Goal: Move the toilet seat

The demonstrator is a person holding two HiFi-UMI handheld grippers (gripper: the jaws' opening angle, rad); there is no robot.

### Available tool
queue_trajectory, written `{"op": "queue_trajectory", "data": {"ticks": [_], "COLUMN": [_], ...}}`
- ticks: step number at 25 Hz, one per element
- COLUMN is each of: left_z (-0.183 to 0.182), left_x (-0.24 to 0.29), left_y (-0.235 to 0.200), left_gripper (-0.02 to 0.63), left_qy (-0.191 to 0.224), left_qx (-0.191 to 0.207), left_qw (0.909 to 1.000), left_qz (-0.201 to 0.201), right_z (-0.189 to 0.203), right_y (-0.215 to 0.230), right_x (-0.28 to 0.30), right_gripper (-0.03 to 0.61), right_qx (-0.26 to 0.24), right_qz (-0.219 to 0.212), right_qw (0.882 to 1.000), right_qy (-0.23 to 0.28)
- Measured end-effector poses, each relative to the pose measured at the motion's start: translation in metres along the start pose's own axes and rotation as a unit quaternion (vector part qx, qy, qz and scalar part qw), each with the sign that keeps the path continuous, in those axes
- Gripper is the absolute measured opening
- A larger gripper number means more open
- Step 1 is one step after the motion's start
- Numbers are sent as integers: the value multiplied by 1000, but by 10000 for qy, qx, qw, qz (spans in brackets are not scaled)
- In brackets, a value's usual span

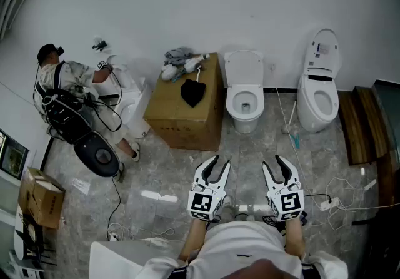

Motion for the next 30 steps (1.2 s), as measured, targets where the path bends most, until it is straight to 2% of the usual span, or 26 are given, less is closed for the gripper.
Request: {"op": "queue_trajectory", "data": {"ticks": [4,8,15,30], "left_z": [5,16,32,48], "left_x": [7,26,79,175], "left_y": [3,-11,-64,-172], "left_gripper": [161,161,161,161], "left_qy": [-44,-132,-231,-258], "left_qx": [-22,-64,-109,-140], "left_qw": [10000,9999,9997,9985], "left_qz": [0,-10,1,456], "right_z": [4,13,24,20], "right_y": [8,13,26,42], "right_x": [5,29,96,225], "right_gripper": [195,196,196,196], "right_qx": [201,243,176,100], "right_qz": [-19,-18,134,546], "right_qw": [9998,9997,9994,9975], "right_qy": [79,-9,-277,-445]}}
Point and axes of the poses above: the fingertips, and each gripper's own axes: x forward along the fingers, y to its right, z out of its underside, the point moved 1 cm from there along -x, backward along the fingers
